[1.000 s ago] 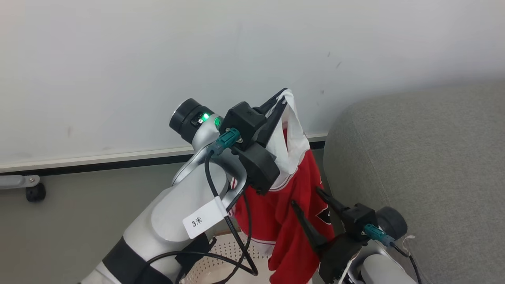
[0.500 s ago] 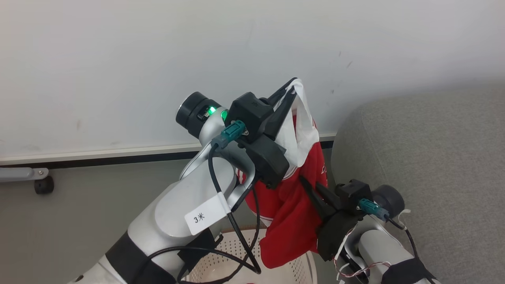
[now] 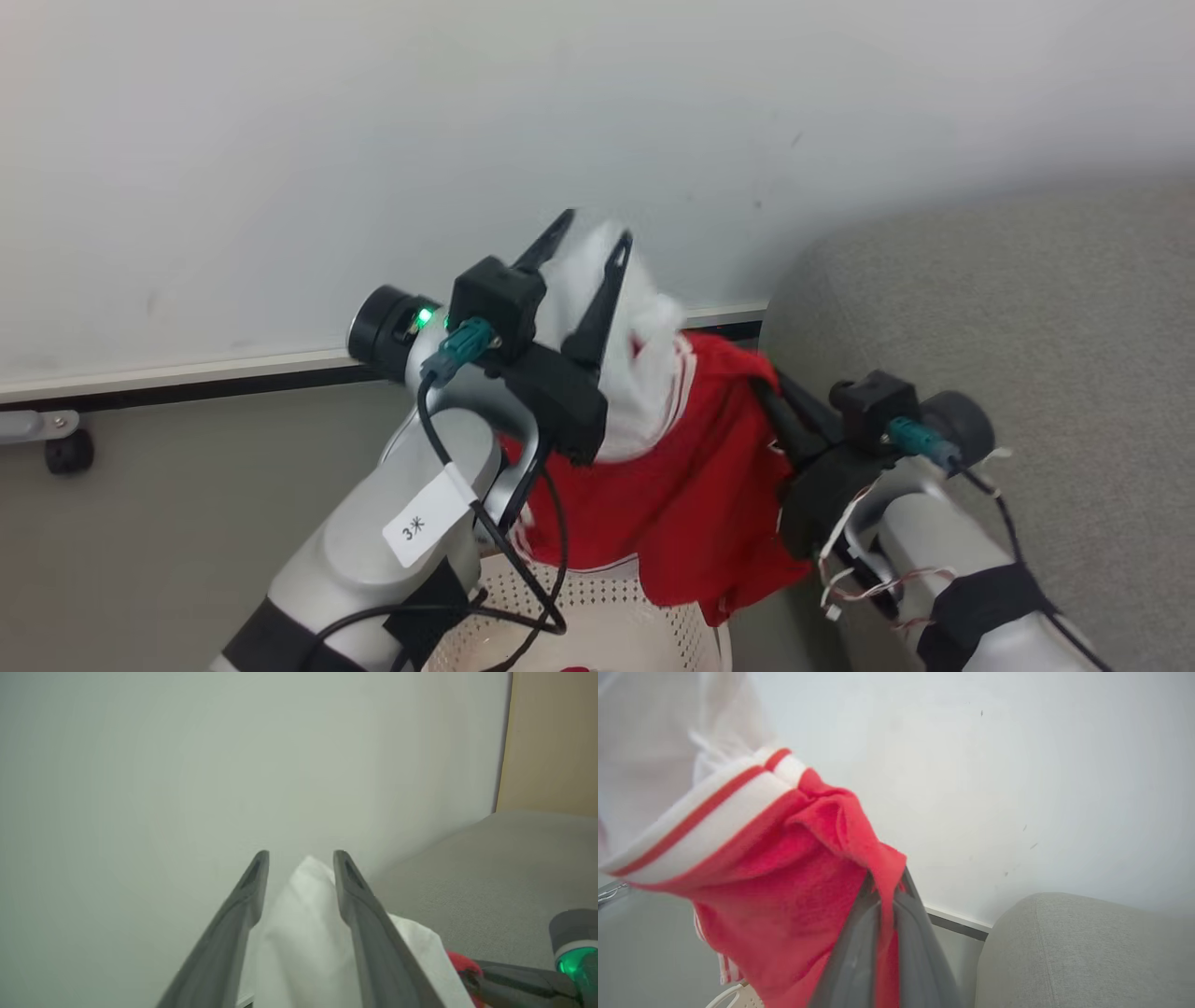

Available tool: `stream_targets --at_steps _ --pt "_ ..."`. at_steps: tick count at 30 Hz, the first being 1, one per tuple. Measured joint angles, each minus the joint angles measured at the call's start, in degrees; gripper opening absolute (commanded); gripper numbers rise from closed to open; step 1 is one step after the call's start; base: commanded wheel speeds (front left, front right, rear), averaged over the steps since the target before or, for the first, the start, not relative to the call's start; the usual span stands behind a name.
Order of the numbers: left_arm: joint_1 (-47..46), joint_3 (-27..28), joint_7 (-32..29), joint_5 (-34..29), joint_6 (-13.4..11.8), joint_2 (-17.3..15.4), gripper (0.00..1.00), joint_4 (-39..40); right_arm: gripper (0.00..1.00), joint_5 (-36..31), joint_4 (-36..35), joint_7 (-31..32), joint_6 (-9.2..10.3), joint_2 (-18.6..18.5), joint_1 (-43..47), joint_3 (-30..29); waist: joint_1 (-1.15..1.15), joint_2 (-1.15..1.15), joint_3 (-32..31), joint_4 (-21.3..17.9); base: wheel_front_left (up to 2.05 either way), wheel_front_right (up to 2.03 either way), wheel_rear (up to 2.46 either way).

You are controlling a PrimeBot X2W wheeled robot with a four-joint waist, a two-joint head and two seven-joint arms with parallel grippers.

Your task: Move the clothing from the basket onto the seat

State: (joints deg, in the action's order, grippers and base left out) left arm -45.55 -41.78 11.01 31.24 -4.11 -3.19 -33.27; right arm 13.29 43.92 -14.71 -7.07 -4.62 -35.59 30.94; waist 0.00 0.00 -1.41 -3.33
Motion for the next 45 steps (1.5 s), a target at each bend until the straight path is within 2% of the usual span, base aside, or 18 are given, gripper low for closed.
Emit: stream_targets --at_steps 12,23,39,45 --pt "9.01 0.23 2.2 0.89 -0.76 0.08 1.0 -1.82 0.0 0.07 -2.48 0.0 -0.01 -5.69 -1.91 -1.77 0.0 0.0 0.26 -3.59 0.0 0.0 0.0" --pt "15.21 -0.8 2.92 0.88 -0.73 -0.23 1.0 -1.66 0.0 0.02 -6.0 0.0 -0.07 -9.76 -2.88 -3.03 0.0 0.0 0.39 -8.55 0.0 0.0 0.0" --pt "18.6 -2.94 3.25 -0.09 0.1 -0.11 1.0 1.98 0.0 -0.15 -9.8 0.0 -0.07 -15.07 -4.77 -4.69 0.0 0.0 1.14 -17.6 0.0 0.0 0.0" --pt "18.78 -3.92 3.27 -0.8 0.09 0.13 1.0 3.48 0.0 -0.21 -11.01 0.0 -0.07 -18.13 -5.02 -5.65 0.0 0.0 2.76 -19.48 0.0 0.0 0.0"
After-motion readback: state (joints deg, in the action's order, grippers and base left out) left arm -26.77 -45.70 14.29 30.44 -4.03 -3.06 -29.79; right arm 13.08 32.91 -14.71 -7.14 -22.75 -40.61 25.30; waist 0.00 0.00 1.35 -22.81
